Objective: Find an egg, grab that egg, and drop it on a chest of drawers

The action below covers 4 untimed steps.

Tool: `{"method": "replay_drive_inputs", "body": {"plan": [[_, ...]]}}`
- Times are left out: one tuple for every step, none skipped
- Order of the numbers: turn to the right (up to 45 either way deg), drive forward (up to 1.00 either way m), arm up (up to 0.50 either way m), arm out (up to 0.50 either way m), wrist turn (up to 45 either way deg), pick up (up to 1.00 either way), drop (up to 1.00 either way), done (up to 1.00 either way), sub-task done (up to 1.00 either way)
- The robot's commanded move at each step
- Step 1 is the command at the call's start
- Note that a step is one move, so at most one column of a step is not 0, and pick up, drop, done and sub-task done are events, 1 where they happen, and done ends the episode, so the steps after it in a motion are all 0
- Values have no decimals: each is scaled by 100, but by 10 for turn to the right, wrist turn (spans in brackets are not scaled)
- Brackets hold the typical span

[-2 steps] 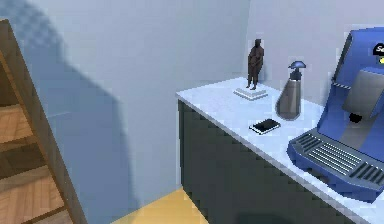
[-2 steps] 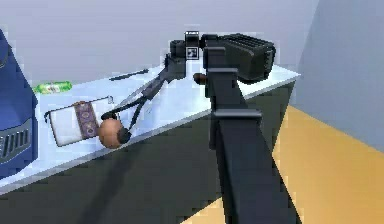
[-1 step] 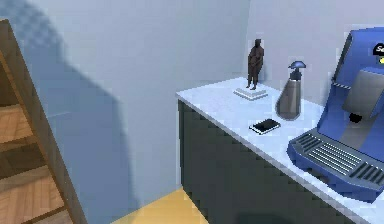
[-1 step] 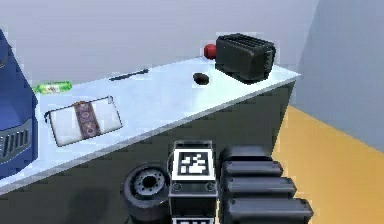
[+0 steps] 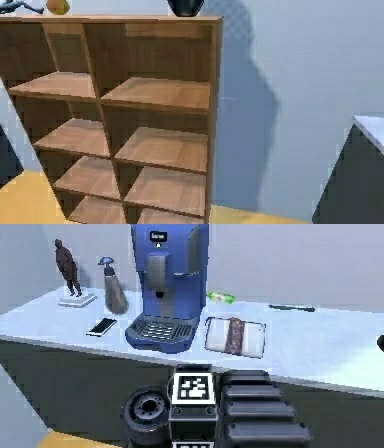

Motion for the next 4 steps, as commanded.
{"method": "replay_drive_inputs", "body": {"plan": [[-300, 0, 0, 0, 0, 0, 0, 0, 0], [0, 40, 0, 0, 0, 0, 0, 0, 0], [-450, 0, 0, 0, 0, 0, 0, 0, 0], [0, 75, 0, 0, 0, 0, 0, 0, 0]]}}
